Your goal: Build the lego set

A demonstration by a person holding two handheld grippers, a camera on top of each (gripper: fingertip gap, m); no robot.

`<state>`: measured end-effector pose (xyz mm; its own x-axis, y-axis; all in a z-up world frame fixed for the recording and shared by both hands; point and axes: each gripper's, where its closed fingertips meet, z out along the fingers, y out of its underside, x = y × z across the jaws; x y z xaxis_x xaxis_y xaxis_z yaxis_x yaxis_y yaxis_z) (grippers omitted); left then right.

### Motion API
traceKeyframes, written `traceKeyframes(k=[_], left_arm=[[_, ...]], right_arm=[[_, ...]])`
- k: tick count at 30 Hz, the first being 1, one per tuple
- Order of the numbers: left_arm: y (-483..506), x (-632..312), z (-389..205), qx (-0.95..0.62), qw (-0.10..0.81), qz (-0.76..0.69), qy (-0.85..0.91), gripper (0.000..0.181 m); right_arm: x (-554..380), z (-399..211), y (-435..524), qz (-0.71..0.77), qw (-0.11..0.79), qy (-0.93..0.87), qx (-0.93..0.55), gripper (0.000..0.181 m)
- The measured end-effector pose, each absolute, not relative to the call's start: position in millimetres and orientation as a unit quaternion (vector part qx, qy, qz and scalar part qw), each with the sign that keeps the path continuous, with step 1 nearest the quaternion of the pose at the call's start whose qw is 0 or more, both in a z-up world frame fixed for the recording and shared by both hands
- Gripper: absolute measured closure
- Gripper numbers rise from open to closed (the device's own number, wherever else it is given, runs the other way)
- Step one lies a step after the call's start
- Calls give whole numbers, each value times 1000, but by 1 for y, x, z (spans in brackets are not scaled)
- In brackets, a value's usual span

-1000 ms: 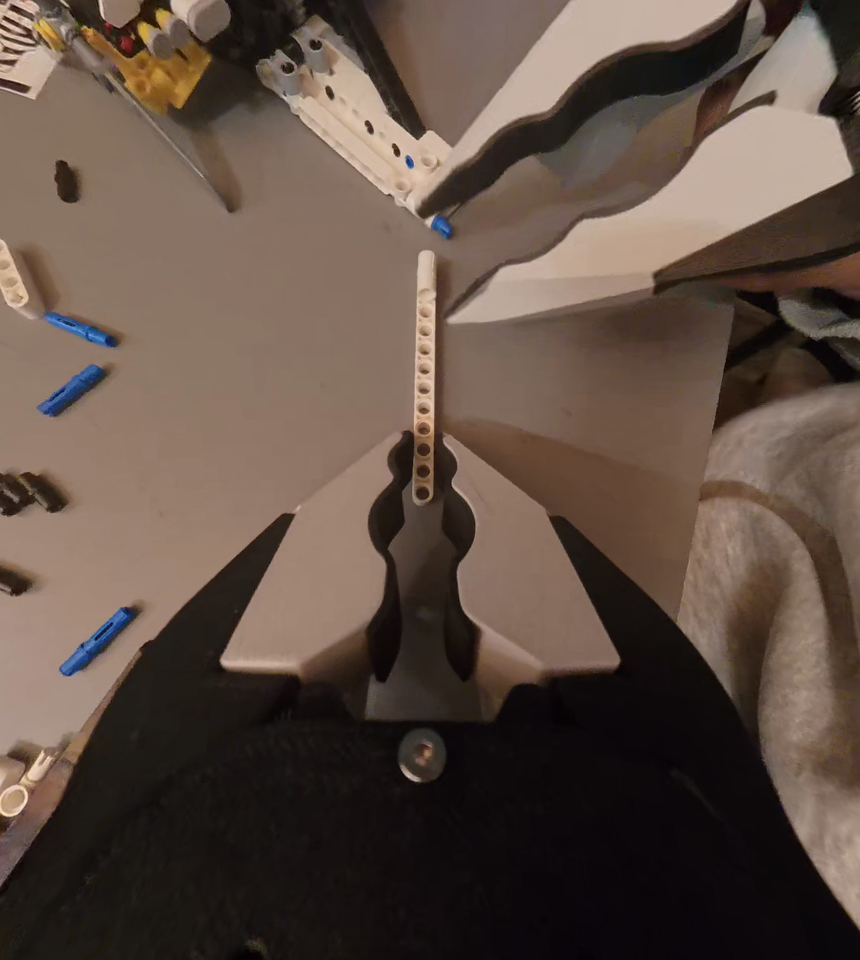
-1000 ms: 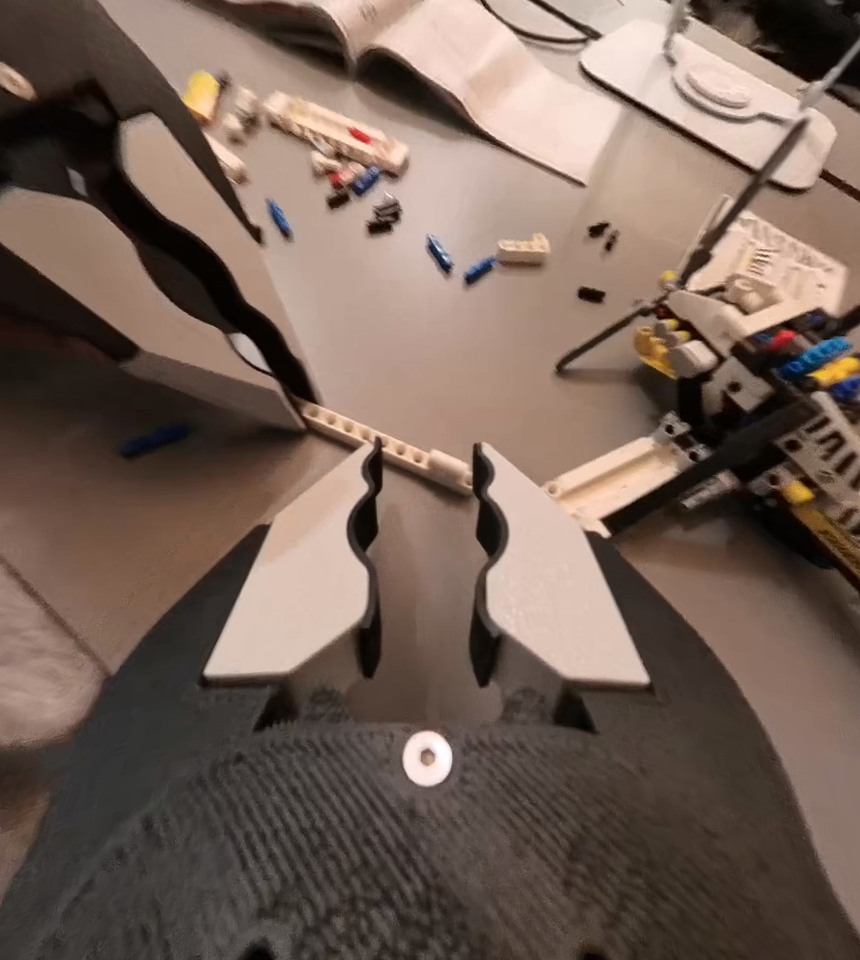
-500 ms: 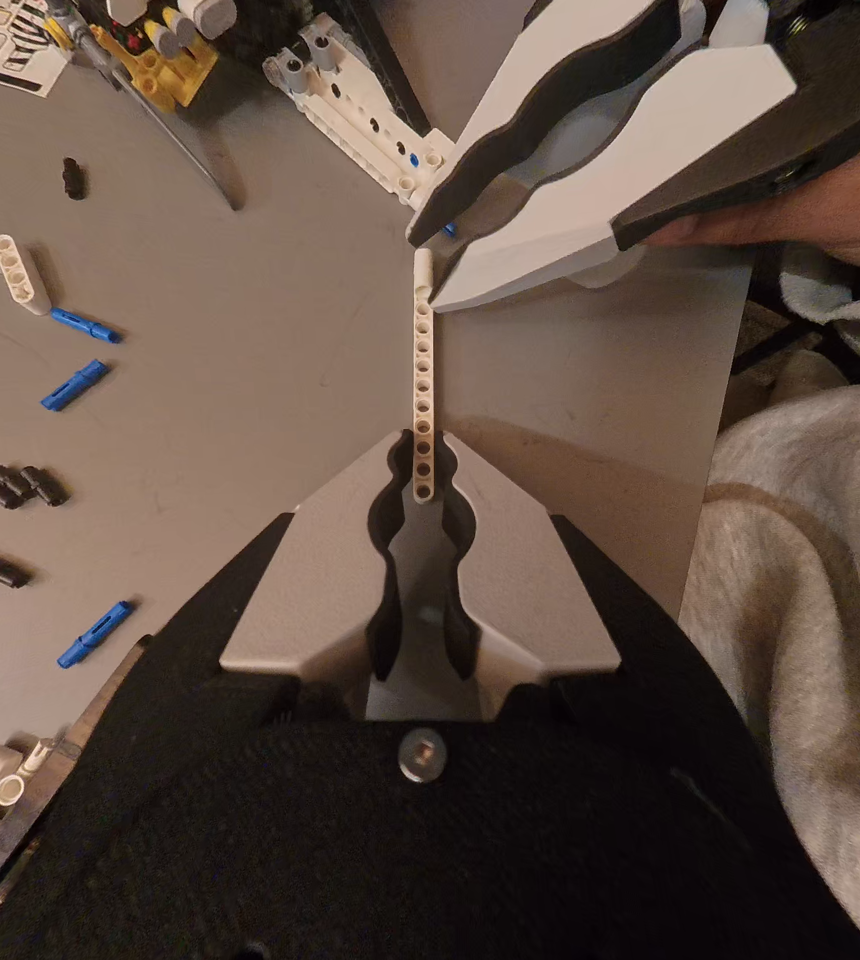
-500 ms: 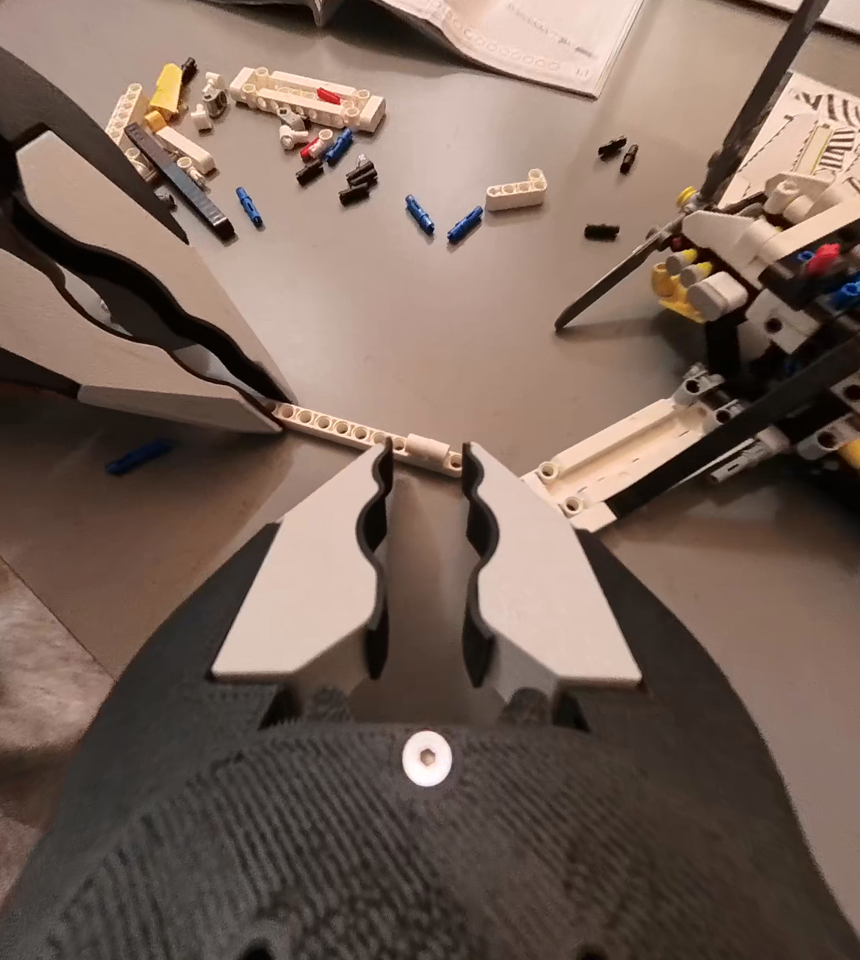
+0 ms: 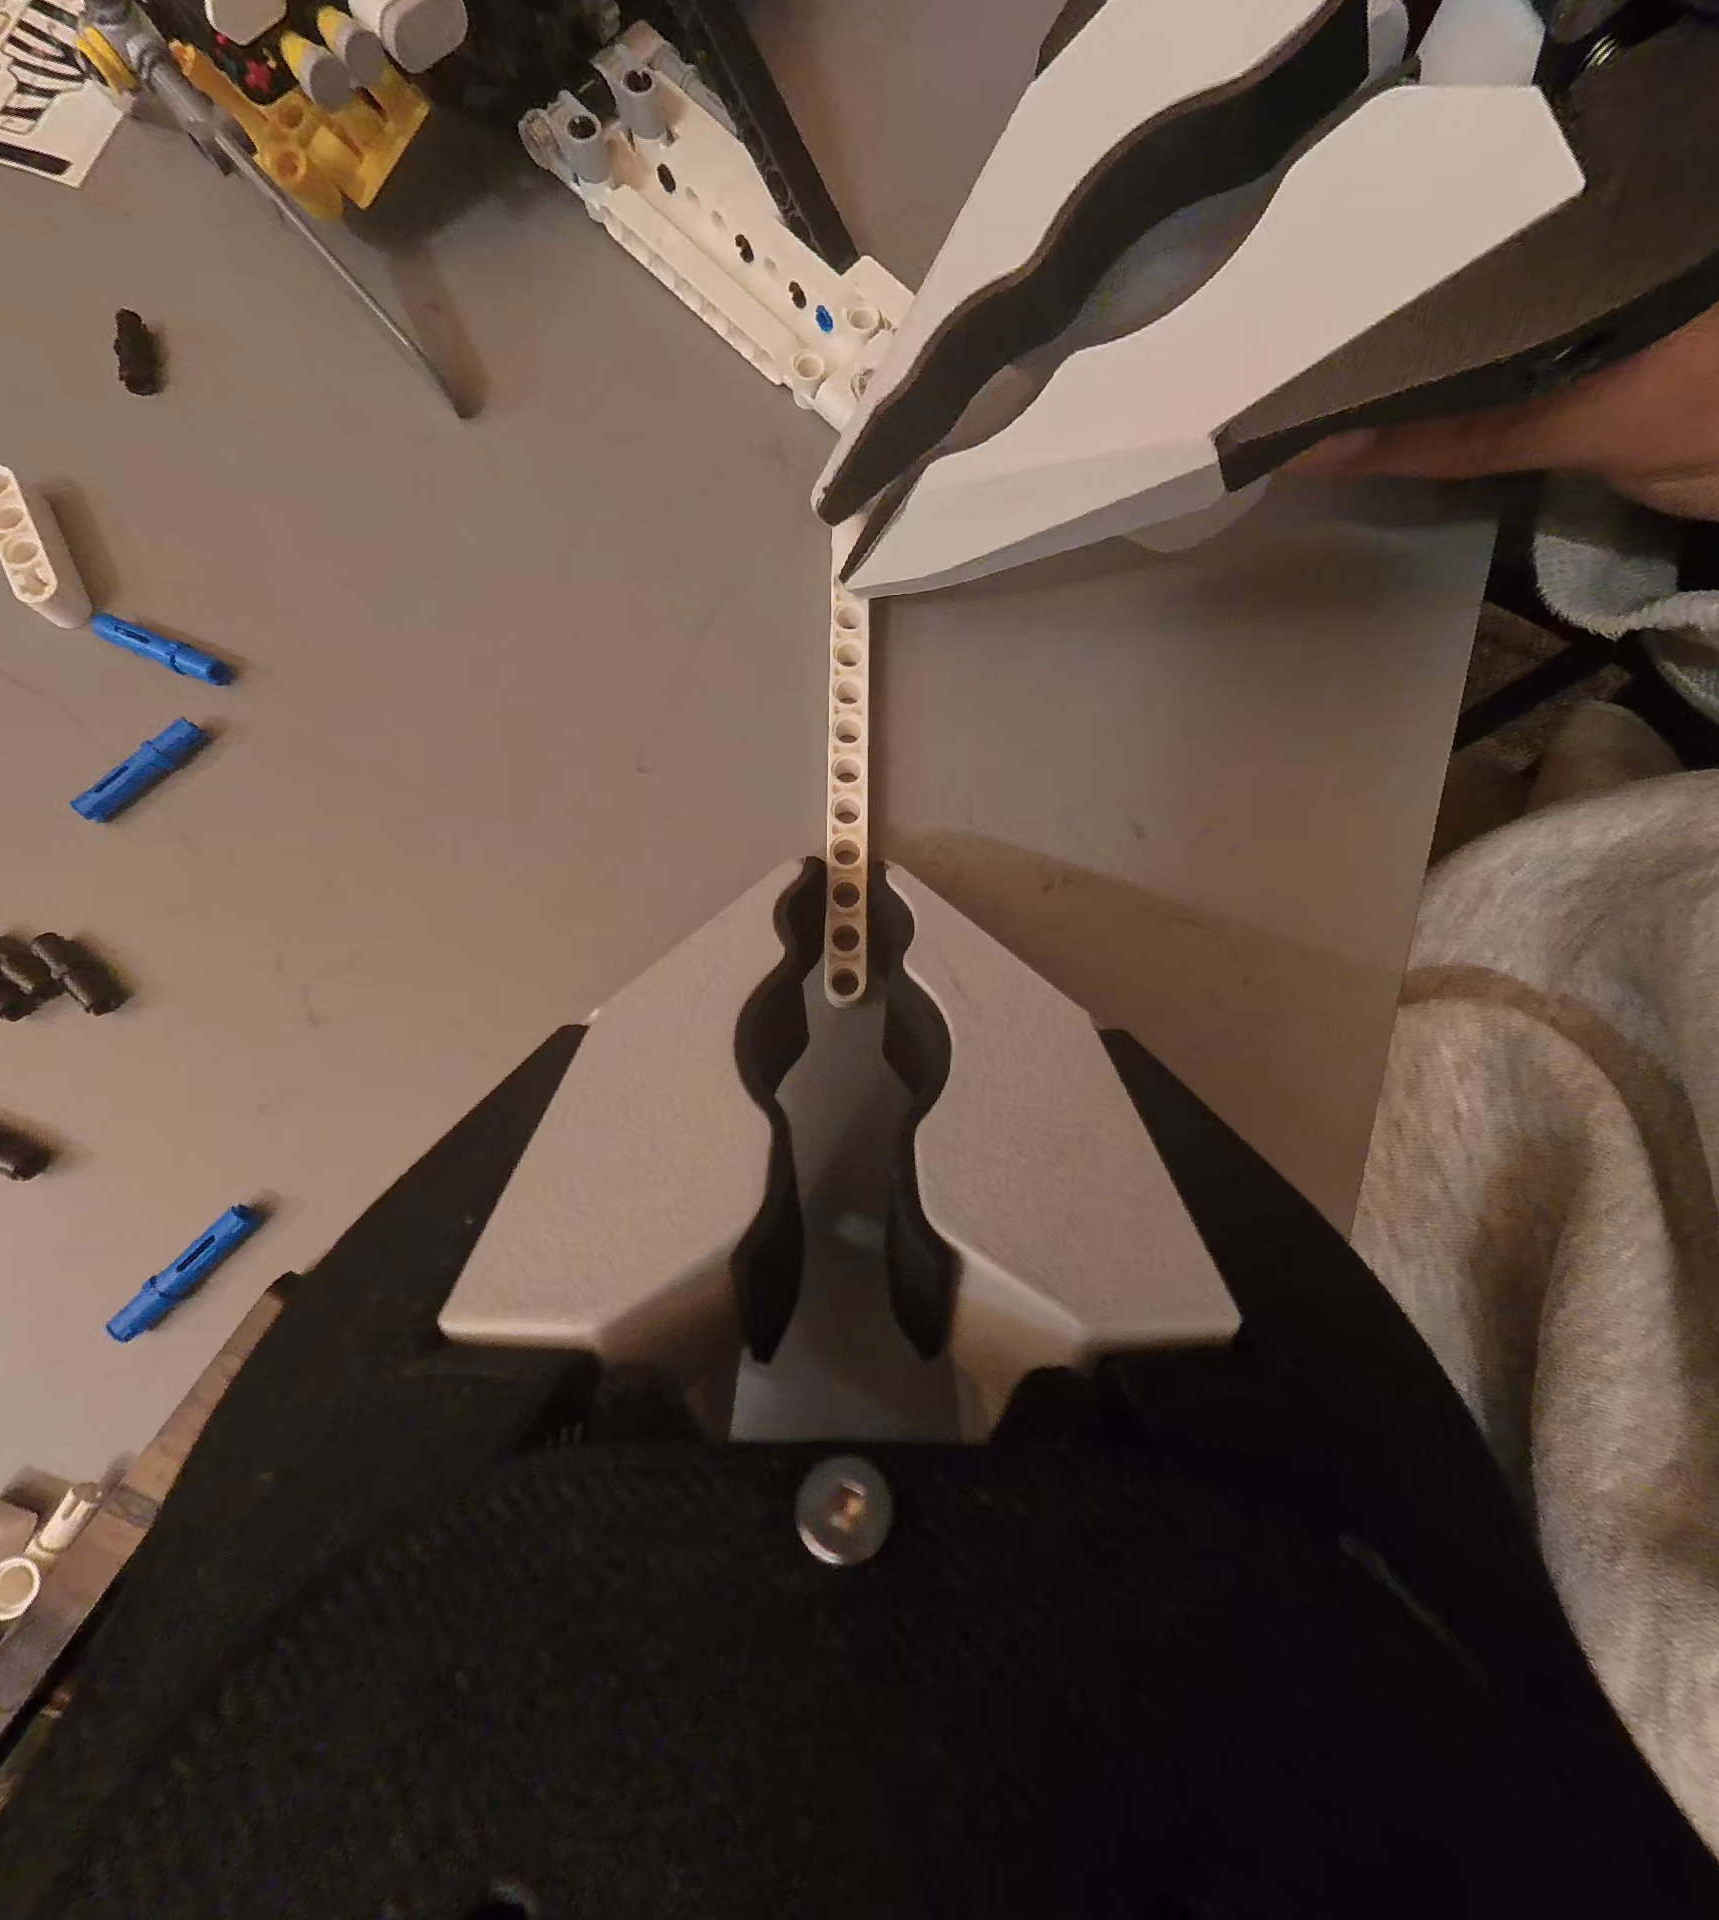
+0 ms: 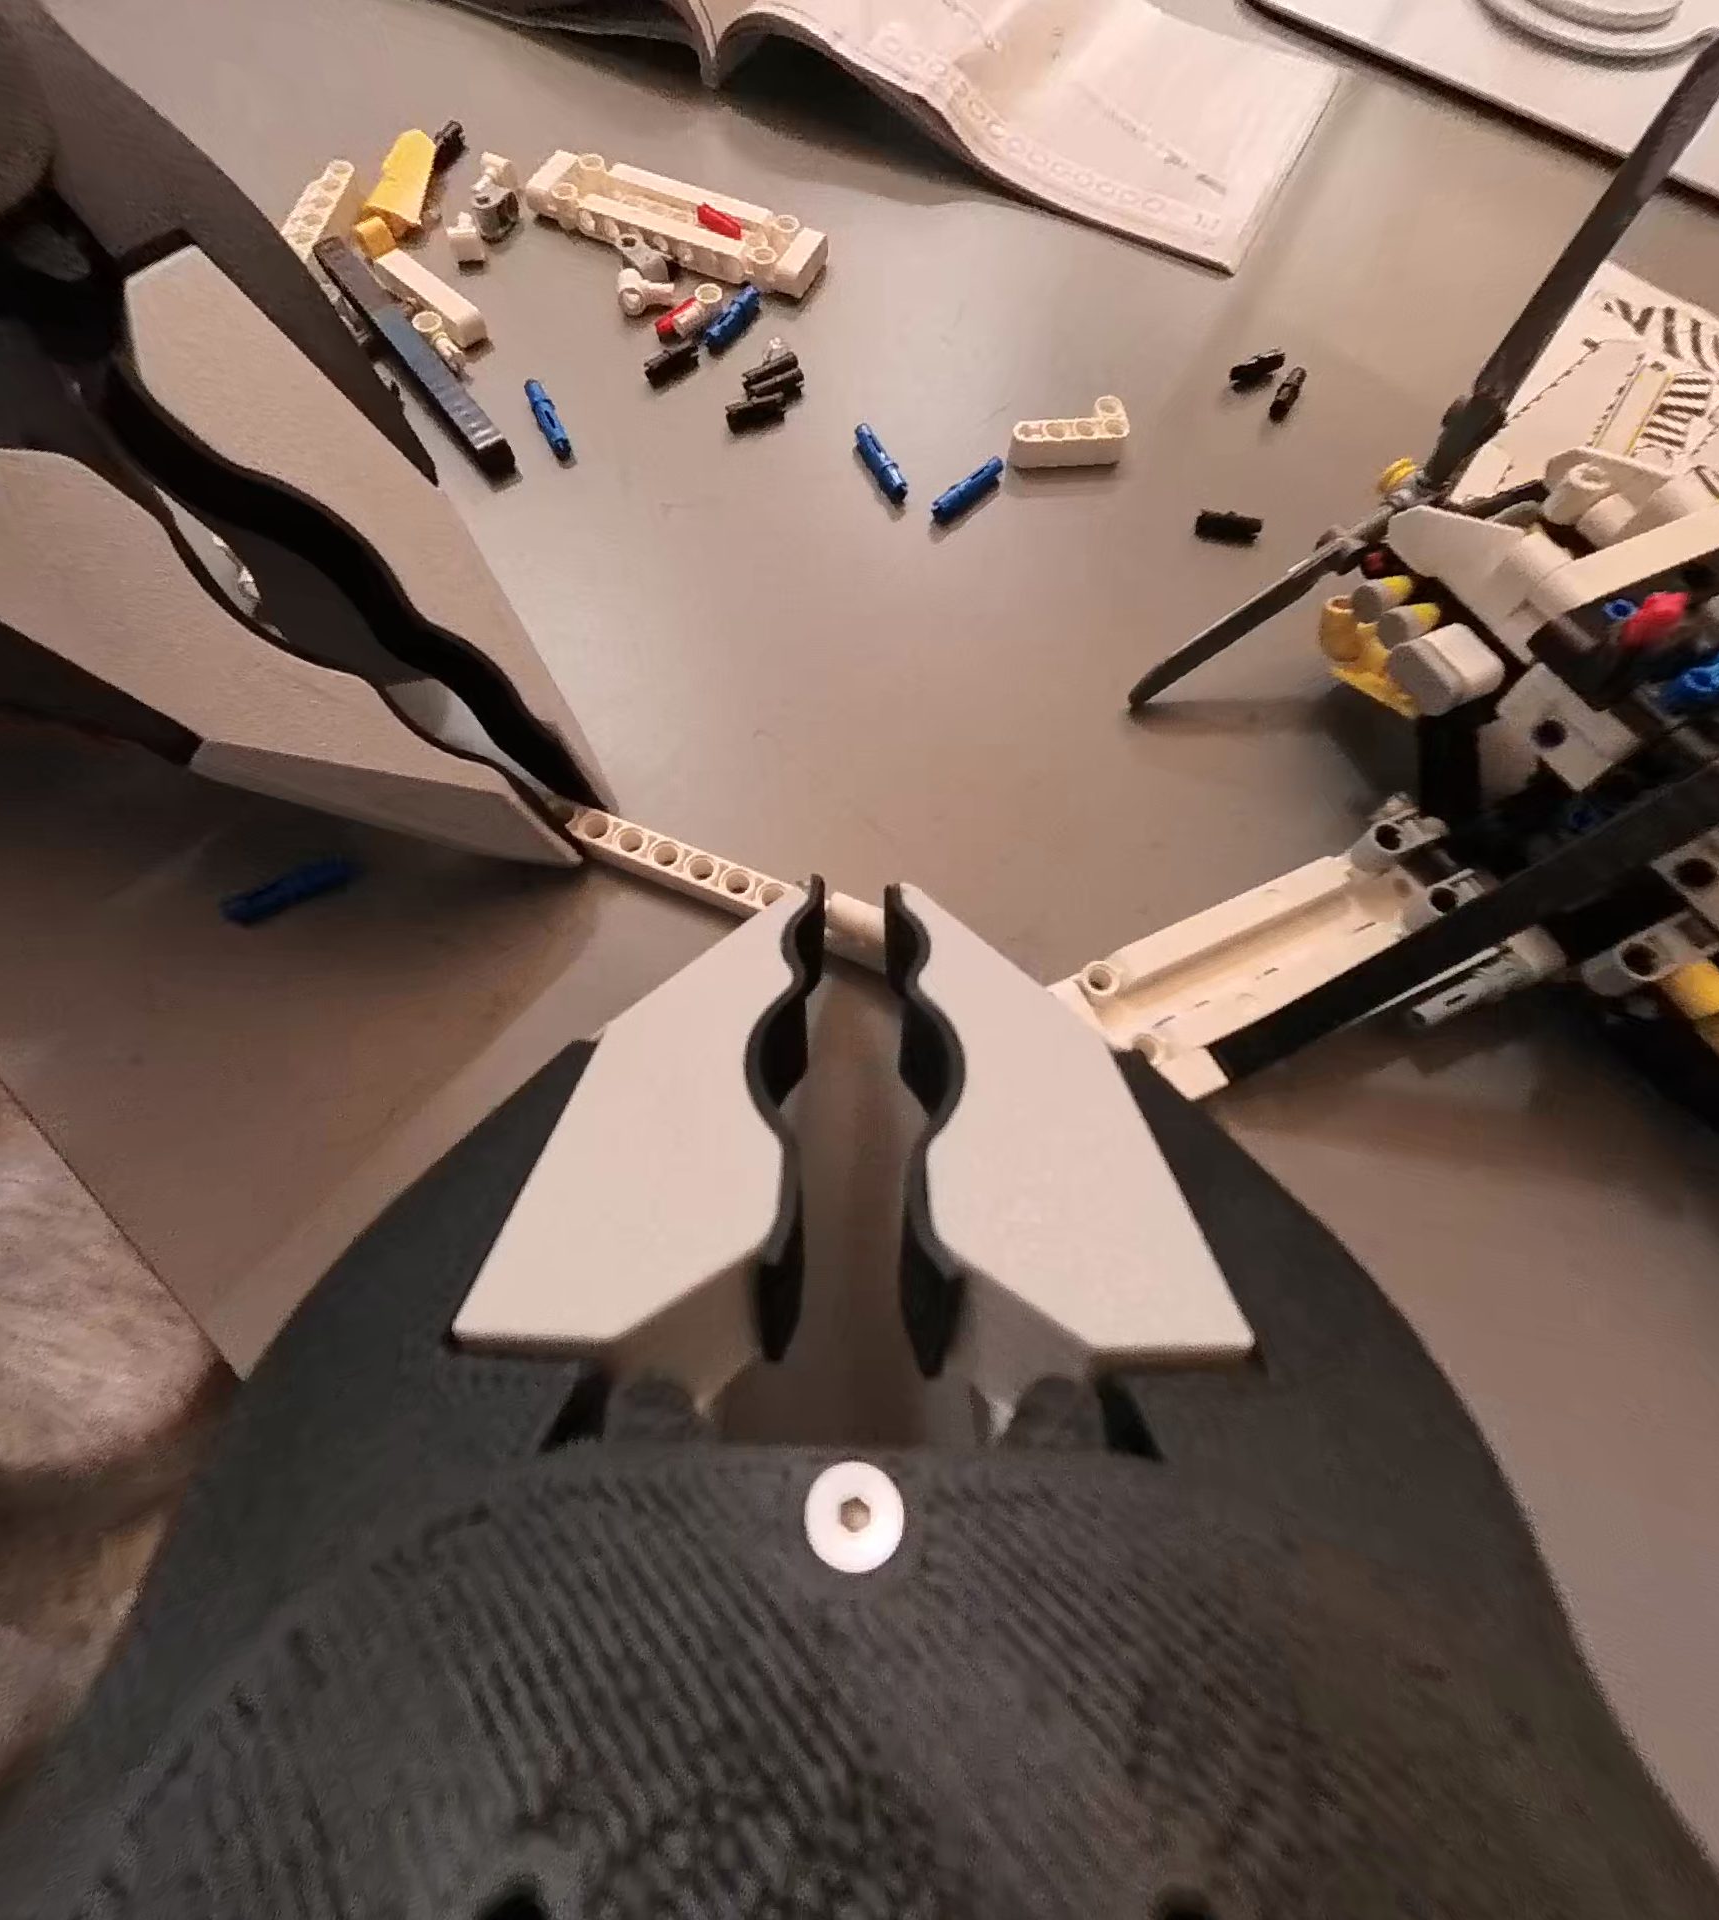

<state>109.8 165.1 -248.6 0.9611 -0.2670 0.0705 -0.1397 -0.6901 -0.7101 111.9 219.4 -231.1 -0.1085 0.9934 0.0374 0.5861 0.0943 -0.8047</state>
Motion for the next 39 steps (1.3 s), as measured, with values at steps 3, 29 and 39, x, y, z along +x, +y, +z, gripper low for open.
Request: traceKeyframes(k=[3, 29, 39], left_arm=[[165, 110, -249, -915, 378, -84, 112, 174], [164, 114, -249, -914, 377, -90, 121, 174], [163, 116, -249, -914, 376, -93, 125, 174]], right_arm=[[112, -232, 220, 320, 316, -670, -591, 170], [117, -236, 220, 307, 313, -692, -573, 166], [117, -236, 218, 305, 319, -696, -567, 163]])
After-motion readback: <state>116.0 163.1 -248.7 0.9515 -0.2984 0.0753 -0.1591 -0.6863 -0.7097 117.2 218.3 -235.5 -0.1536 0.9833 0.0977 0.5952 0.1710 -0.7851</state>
